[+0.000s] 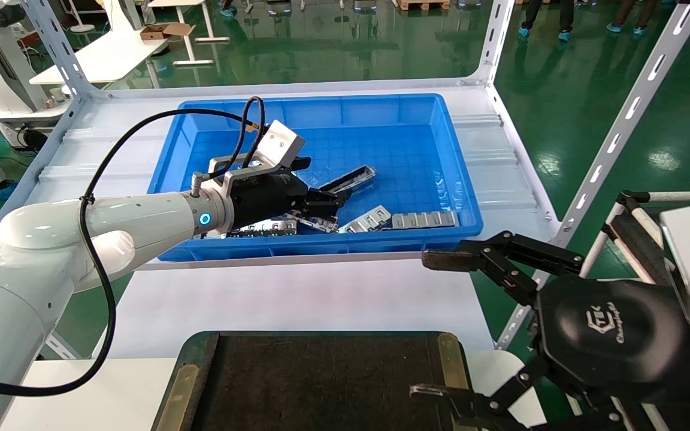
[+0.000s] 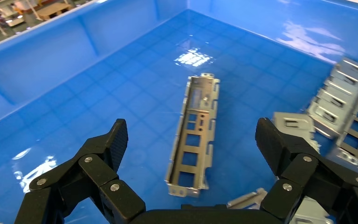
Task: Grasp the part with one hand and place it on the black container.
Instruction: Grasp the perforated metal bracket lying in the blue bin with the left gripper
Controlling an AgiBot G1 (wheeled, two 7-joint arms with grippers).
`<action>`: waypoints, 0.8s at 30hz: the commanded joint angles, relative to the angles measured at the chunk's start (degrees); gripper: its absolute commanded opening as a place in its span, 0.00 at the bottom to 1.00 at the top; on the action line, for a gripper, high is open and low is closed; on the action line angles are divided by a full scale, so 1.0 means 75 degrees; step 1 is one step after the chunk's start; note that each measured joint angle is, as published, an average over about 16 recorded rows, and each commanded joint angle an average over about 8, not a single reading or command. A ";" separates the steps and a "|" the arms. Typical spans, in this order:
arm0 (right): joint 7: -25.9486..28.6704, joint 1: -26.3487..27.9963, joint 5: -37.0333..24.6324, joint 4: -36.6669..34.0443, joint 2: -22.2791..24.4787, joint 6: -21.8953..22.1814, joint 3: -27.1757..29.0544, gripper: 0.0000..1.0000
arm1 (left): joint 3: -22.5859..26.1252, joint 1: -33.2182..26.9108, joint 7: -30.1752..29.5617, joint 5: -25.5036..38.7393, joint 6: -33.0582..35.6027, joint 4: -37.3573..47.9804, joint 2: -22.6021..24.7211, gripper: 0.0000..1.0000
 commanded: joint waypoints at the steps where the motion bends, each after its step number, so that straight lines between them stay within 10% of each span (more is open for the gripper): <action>1: 0.0000 0.0000 0.0000 0.0000 0.0000 0.0000 0.0000 0.22 | 0.0027 0.0005 0.0009 -0.0055 -0.0101 0.0040 0.0019 0.31; 3: 0.0000 0.0000 0.0000 0.0000 0.0000 0.0000 0.0000 0.00 | 0.0086 0.0021 -0.0032 -0.0097 -0.0154 0.0029 0.0025 0.07; 5: 0.0000 0.0000 0.0000 0.0000 0.0000 0.0000 -0.0001 0.00 | 0.0156 0.0040 -0.0075 -0.0134 -0.0199 0.0011 0.0028 0.00; 24: -0.0001 0.0001 0.0002 0.0000 0.0001 0.0001 -0.0003 0.00 | 0.0817 0.0200 -0.0437 -0.0536 -0.0565 -0.0158 0.0022 0.00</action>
